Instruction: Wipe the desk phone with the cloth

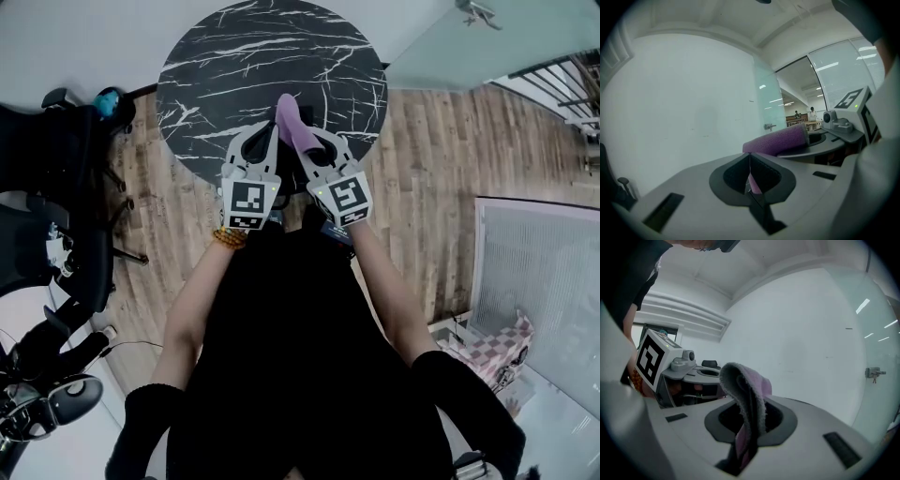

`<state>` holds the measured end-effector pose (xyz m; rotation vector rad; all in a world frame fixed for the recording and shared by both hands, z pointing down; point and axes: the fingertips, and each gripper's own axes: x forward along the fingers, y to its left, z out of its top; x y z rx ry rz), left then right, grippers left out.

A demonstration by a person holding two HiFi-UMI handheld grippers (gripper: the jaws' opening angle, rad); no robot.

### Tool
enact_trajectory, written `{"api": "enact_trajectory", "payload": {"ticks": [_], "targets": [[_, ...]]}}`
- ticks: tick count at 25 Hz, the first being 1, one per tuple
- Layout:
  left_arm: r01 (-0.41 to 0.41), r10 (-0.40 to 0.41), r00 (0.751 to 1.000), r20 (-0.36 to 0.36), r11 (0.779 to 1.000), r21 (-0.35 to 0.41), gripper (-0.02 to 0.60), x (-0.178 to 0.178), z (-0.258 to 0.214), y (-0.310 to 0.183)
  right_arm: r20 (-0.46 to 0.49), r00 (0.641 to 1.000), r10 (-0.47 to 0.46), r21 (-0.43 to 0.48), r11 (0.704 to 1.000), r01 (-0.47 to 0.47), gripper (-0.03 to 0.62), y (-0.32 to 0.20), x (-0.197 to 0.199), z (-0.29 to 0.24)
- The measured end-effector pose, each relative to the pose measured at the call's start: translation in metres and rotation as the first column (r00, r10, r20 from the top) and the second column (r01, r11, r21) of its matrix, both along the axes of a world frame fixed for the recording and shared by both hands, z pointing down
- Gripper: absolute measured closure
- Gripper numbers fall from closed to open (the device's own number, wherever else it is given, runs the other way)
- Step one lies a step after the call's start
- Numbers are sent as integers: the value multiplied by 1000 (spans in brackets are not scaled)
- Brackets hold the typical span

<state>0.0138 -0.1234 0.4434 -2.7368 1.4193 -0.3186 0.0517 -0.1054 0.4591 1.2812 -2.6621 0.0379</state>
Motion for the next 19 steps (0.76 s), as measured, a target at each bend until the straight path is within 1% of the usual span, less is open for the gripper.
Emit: {"api": "enact_trajectory", "payload": {"ticks": [9,19], "targets": [[-12,12,1000,4,1000,-18,568,-1,9,3,-11,1000,21,2,1000,-21,537,1,6,4],[-18,18,1000,7,999,-33,568,-1,15,5,-10,999,42,-26,999,-42,537,2,13,11]]}}
